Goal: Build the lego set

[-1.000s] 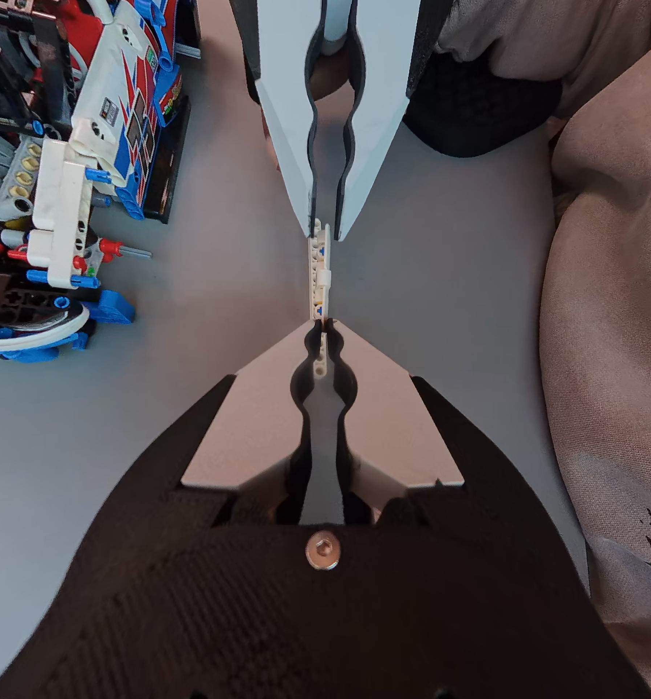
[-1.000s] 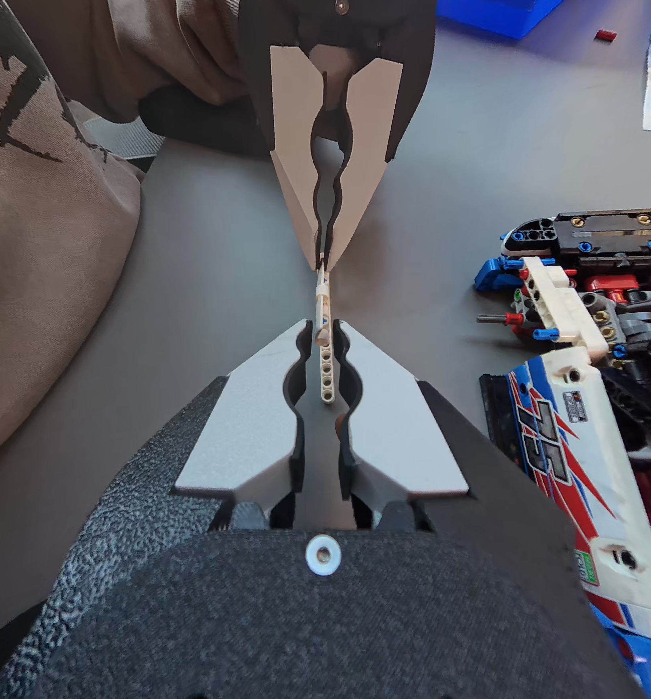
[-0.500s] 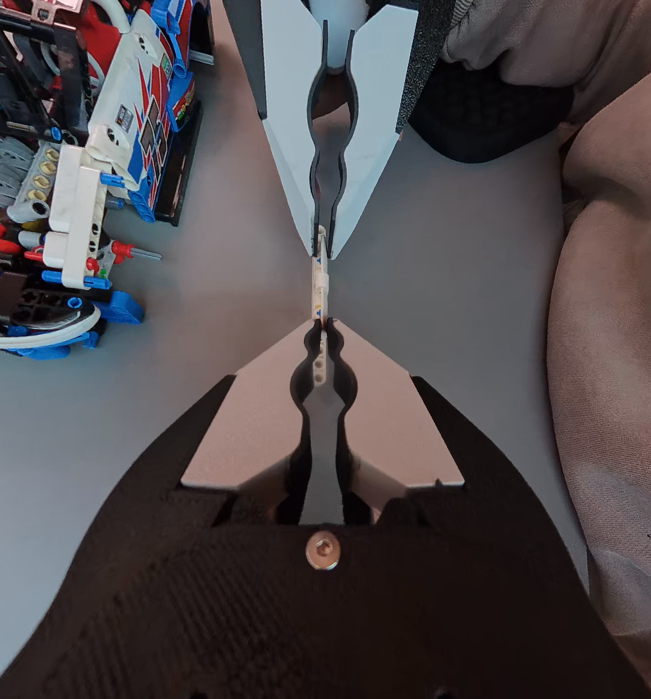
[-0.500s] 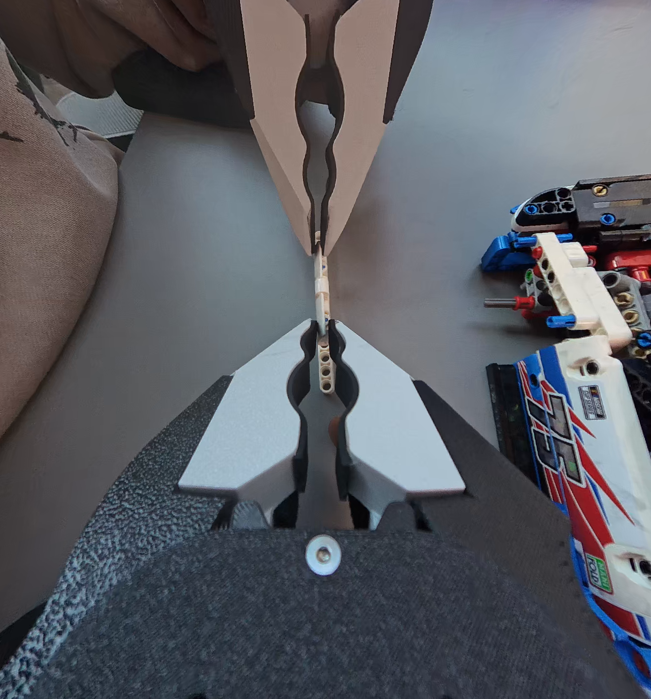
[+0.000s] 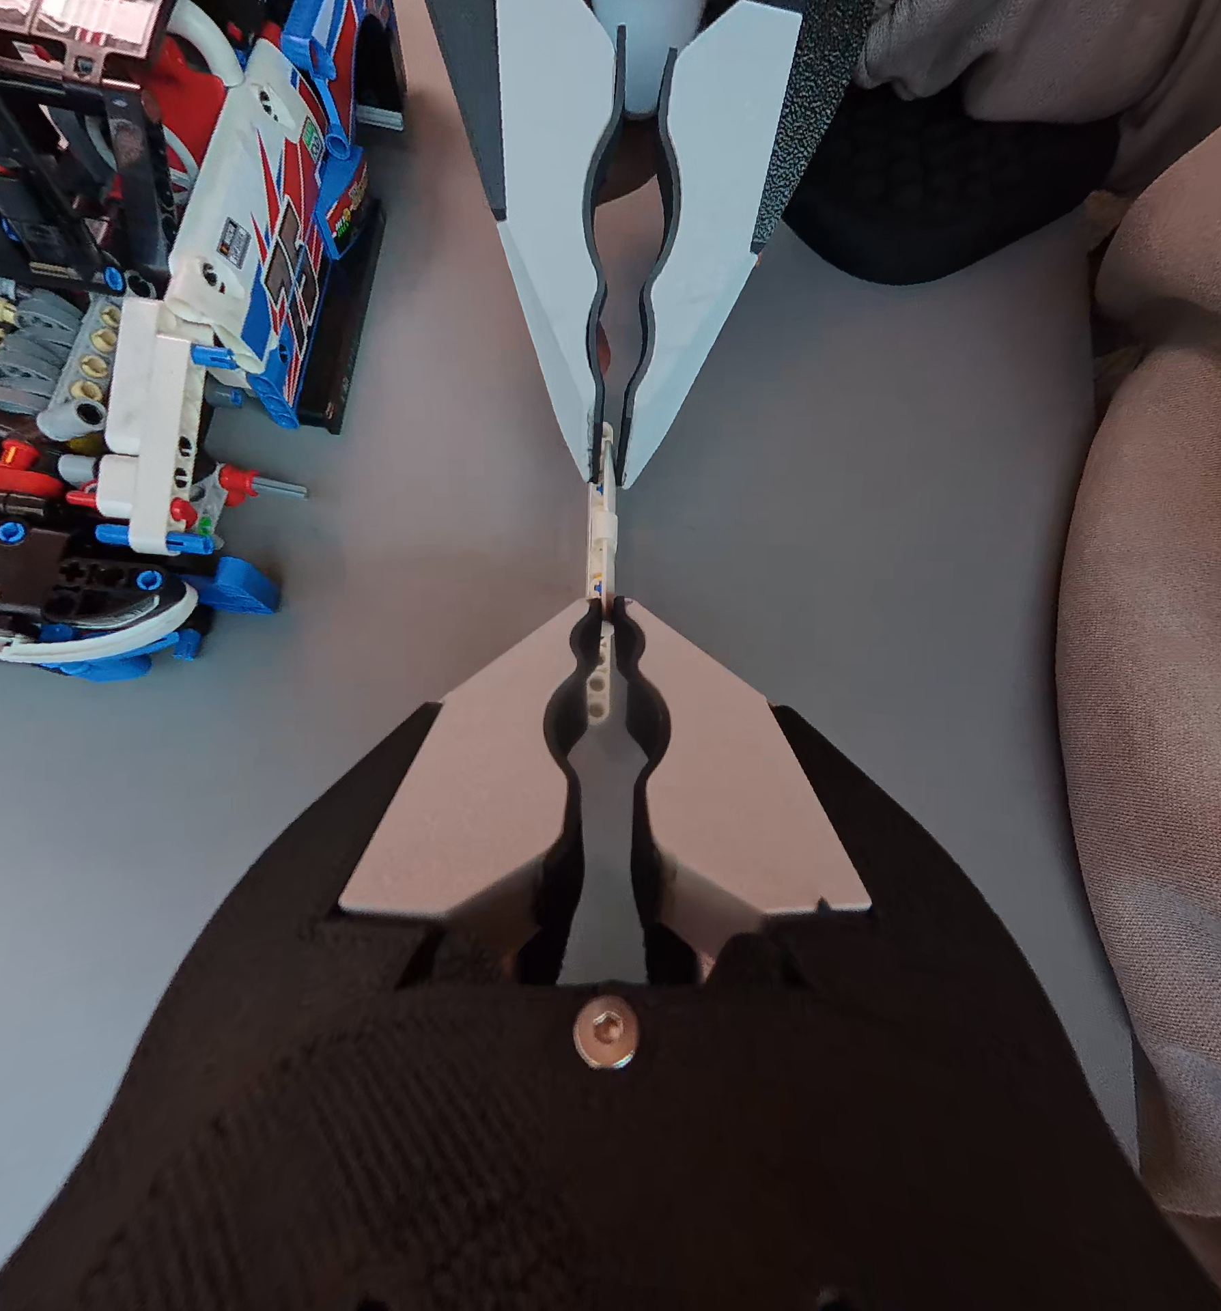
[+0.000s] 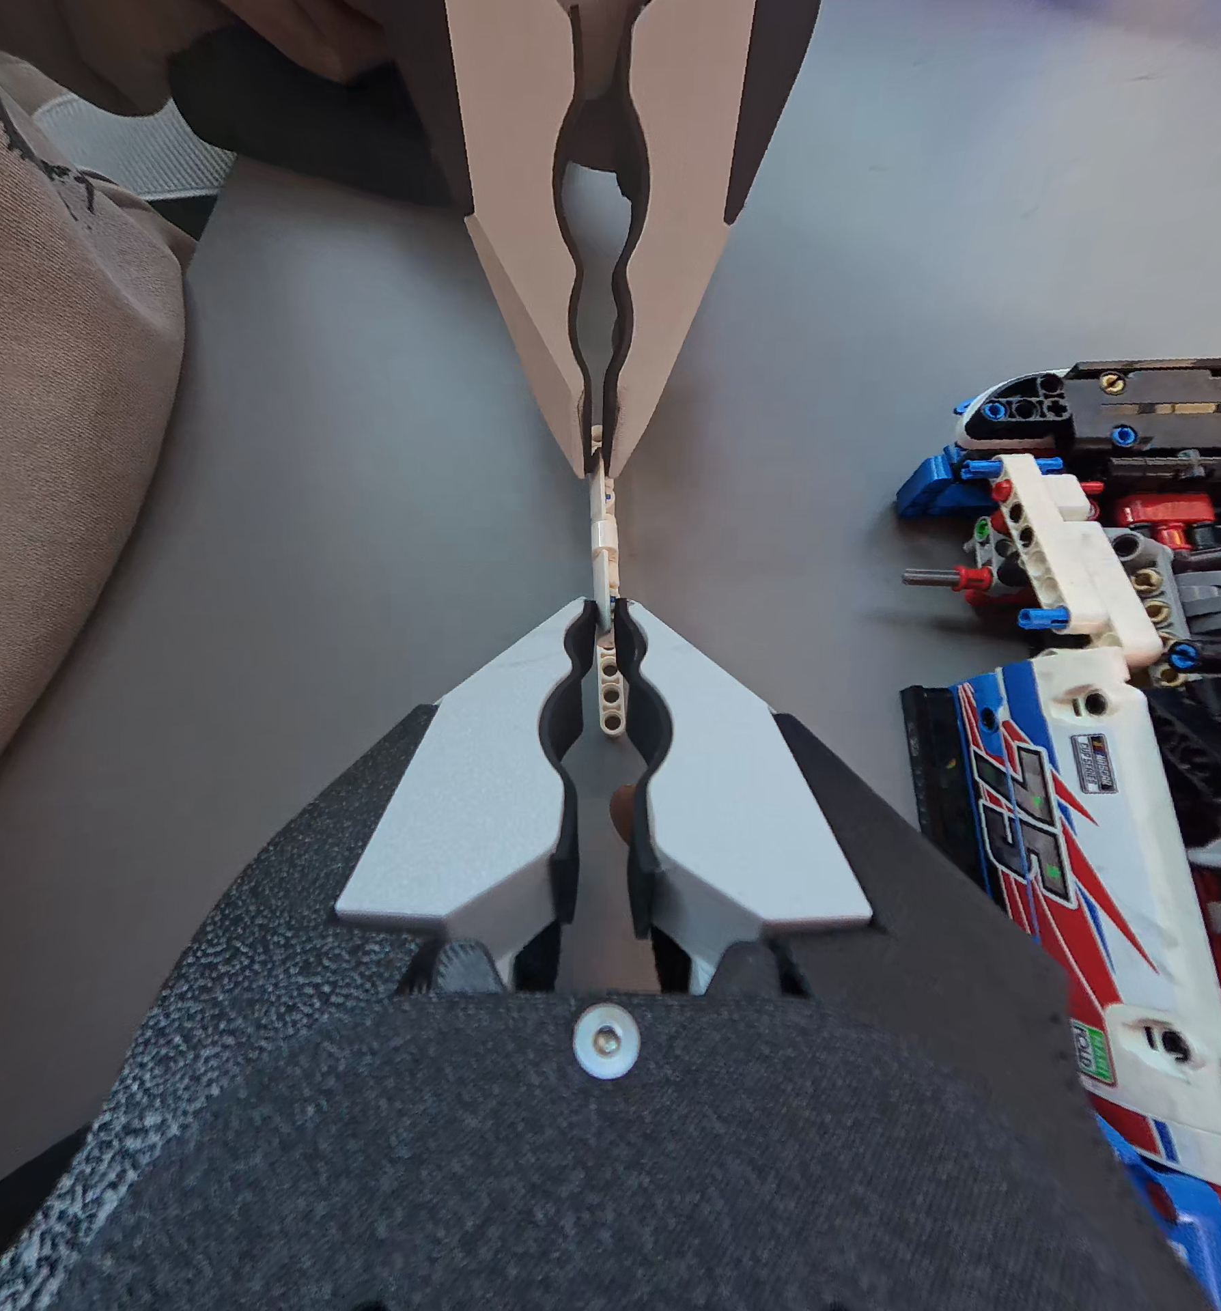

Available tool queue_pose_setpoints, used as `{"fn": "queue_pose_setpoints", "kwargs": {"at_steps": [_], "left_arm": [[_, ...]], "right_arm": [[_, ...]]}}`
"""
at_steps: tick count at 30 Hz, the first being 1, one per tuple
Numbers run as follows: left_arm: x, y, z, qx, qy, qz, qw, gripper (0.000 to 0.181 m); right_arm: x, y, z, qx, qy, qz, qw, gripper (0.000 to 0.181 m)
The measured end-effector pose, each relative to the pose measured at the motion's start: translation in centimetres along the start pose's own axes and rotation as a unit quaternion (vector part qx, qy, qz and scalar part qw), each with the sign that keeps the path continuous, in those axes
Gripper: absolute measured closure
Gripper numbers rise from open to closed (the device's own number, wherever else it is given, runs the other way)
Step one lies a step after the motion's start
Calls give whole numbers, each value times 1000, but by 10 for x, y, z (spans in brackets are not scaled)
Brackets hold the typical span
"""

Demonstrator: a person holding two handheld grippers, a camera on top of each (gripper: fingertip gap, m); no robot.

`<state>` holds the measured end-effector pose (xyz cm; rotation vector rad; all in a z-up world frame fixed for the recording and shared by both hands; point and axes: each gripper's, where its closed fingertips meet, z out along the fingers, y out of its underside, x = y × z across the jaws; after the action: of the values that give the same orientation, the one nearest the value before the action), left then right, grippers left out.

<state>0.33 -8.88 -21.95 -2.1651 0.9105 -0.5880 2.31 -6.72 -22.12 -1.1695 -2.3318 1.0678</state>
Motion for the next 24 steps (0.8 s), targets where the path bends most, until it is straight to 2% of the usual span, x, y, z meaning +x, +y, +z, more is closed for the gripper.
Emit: {"fn": "queue_pose_setpoints", "kwargs": {"at_steps": [1, 9, 24], "left_arm": [[0, 0, 0, 0, -1, 2, 1000, 179], [0, -3, 1, 3, -11, 17, 1000, 174], [-1, 0, 4, -24, -42, 54, 997, 177]], "right_arm": [[-1, 0, 0, 2, -2, 2, 1000, 178], [0, 0, -1, -3, -1, 0, 1000, 178], [-2, 0, 0, -12, 6, -12, 1000, 178]]}}
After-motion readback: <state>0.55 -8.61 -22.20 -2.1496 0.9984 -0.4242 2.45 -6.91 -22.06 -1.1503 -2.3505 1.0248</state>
